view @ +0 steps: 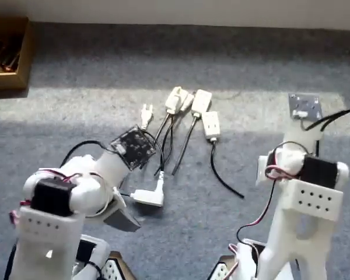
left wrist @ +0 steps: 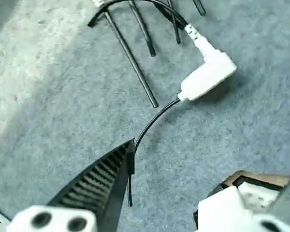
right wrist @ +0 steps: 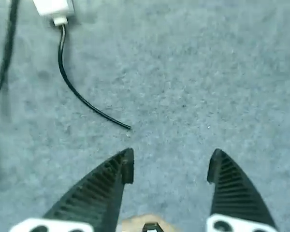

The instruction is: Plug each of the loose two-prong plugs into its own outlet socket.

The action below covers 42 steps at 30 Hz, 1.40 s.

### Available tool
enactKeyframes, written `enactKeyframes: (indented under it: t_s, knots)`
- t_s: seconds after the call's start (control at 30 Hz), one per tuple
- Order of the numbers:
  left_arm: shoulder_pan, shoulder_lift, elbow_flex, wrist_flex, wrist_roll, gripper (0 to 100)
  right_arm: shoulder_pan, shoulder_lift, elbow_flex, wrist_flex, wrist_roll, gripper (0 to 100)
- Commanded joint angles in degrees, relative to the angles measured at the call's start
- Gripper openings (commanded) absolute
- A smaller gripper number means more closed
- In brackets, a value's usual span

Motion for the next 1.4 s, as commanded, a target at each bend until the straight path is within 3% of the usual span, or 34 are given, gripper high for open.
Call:
enactKeyframes:
  t_s: [0.0,0.17,0.43,0.67,0.77,0.83,1.0,1.07,1.17,1.37]
  knots:
    - [1.36,3.30,9.63,-9.05,-10.29,43,0.66,-8.75,23.87,-19.74,0.70,23.5]
    - [3.38,7.16,12.62,-17.41,-17.58,43,-3.12,-22.99,39.78,-27.65,-0.97,23.5]
    - [14.37,20.62,12.44,-32.00,-17.67,43,-3.47,-39.69,48.04,-27.47,-3.25,23.5]
    - [15.78,34.86,12.18,-39.47,-17.58,42,-3.65,-46.46,52.18,-27.47,-3.16,23.5]
    - [15.69,37.23,12.18,-40.79,-17.58,41,-3.65,-46.81,52.44,-27.47,-3.25,23.5]
    - [15.87,37.58,12.18,-41.41,-17.58,34,-3.65,-46.81,52.44,-27.47,-3.25,23.5]
    - [15.78,37.93,9.27,-41.58,-17.85,0,-3.65,-46.81,52.44,-27.47,-3.34,23.5]
    - [15.60,37.67,8.57,-41.41,-17.67,3,-3.65,-46.81,52.44,-27.47,-3.34,23.5]
    - [15.25,37.32,6.11,-38.24,-17.67,0,-3.65,-46.81,52.44,-27.56,-3.34,23.5]
    - [2.24,33.27,-4.88,-29.89,-17.85,0,-5.85,-46.81,52.88,-27.47,-3.34,23.5]
